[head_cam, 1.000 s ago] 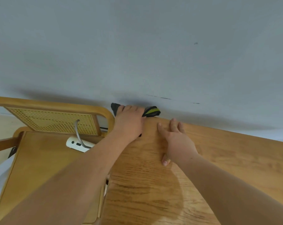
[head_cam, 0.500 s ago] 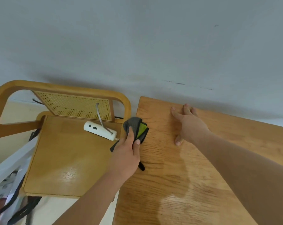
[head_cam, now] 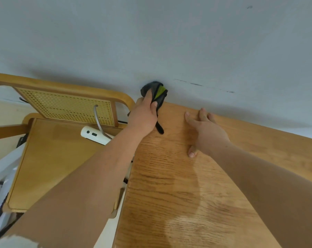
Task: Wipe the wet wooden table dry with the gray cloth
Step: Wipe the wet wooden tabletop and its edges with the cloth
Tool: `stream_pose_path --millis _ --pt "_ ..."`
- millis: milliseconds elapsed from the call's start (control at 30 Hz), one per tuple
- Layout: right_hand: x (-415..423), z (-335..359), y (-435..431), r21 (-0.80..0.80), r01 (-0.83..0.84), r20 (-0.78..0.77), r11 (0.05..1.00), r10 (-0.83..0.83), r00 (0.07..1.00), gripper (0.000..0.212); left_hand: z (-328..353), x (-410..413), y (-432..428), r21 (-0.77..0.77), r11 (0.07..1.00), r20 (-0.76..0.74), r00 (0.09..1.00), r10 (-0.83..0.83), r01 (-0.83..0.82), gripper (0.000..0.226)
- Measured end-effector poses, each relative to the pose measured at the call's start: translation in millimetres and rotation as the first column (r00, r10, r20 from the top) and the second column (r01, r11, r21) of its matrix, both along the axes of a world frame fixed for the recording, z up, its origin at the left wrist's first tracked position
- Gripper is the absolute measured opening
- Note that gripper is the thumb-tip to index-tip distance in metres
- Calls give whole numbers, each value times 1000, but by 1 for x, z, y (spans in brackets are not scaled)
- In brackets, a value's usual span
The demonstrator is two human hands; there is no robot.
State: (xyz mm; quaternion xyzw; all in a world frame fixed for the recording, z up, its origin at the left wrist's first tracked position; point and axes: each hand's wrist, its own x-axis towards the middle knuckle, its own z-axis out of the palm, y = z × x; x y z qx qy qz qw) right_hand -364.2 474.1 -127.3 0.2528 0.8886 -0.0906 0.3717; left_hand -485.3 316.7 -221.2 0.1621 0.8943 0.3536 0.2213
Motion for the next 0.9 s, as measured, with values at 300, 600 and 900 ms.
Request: stream_pose_path --millis 300,600,900 --pt "6 0 -2 25 9 -22 1000 -8 1000 148 -4 99 -62 16 999 -141 989 52 -50 58" --pt "76 1 -38 300 -189 -321 935 286 903 92 7 225 -137 -116 982 -104 985 140 -151 61" --pt "242 39 -144 -176 -331 -335 927 259 906 49 23 393 -219 -310 887 -141 939 313 -343 56"
